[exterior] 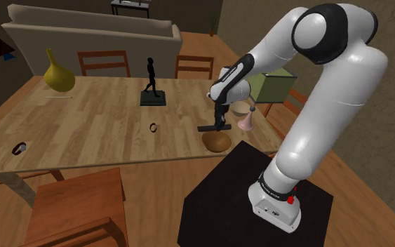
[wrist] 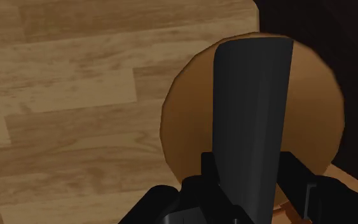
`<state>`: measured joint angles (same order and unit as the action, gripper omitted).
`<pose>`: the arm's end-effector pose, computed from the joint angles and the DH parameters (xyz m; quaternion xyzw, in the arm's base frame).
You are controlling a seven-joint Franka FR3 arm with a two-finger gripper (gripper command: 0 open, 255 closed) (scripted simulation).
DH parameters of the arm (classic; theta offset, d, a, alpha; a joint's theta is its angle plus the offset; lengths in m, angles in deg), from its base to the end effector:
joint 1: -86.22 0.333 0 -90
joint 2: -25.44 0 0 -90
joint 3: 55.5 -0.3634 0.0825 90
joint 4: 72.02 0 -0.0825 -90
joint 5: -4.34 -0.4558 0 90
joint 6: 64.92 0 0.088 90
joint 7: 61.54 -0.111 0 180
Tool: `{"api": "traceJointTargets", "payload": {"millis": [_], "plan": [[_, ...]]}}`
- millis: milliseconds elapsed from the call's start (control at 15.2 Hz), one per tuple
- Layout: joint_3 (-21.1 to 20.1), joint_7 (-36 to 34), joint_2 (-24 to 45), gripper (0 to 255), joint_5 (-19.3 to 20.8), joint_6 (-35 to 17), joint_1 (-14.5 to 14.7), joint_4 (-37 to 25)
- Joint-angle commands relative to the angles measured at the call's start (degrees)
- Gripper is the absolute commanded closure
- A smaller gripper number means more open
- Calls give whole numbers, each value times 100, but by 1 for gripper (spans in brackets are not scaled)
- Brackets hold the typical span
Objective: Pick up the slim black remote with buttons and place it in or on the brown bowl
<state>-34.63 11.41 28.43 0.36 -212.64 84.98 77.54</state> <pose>0.4281 -0.1773 0.2087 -0.9150 -0.4014 0.0212 0.0350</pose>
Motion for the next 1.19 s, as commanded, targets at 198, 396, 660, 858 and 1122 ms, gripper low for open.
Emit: {"api": "traceJointTargets", "payload": {"millis": [198, 396, 660, 858, 1122], "plan": [[101, 161, -124, 255, 50, -491, -84, 607], [32, 395, 198, 255, -273, -761, -82, 587], [-151, 749, 634, 255, -761, -1100, -153, 530], [-246, 873, 786, 255, -930, -1213, -209, 503], [-248, 873, 786, 255, -931, -1212, -210, 503]]}}
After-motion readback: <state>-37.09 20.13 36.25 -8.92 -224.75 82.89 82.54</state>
